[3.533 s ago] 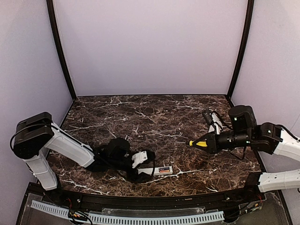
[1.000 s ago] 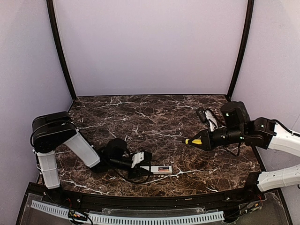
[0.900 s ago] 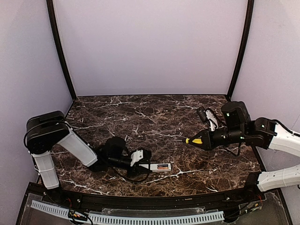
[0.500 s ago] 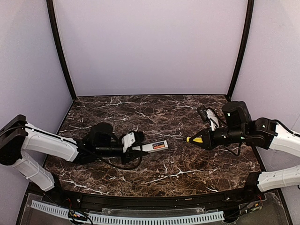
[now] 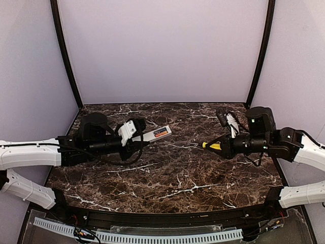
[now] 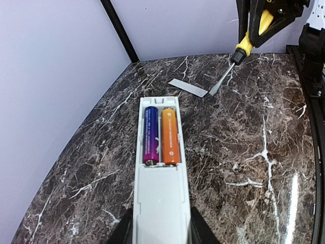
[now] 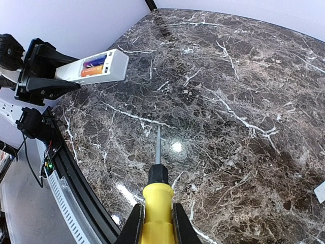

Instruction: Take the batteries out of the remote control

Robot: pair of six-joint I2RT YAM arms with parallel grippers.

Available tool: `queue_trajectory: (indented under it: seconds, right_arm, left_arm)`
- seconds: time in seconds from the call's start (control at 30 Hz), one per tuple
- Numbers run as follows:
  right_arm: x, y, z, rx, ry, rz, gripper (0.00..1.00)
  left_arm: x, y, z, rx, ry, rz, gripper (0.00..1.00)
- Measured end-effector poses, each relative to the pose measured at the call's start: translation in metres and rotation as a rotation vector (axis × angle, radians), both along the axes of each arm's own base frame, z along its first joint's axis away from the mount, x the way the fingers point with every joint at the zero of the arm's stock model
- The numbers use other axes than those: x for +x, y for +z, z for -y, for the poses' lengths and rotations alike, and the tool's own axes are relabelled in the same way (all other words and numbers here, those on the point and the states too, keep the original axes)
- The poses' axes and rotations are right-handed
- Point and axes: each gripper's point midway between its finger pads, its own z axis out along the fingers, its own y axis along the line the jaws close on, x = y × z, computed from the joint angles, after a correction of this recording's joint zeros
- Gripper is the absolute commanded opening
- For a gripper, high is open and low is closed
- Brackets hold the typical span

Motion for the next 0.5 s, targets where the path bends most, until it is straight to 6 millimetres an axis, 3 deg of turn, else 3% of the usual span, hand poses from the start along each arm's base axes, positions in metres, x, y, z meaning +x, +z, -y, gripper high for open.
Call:
queue_trajectory:
  seconds: [0.23, 0.5]
  right_arm:
    - [0.0, 0.017, -0.005, 0.012, 0.039, 0.041, 0.0]
    - [0.007, 0.039, -0.03, 0.027, 0.107, 0.032, 0.0]
  left_arm:
    - [0.004, -0.005, -0.018, 0.136, 0.021, 0.111, 0.0]
    - [0.007, -0.015, -0.028, 0.224, 0.011, 0.248, 0.0]
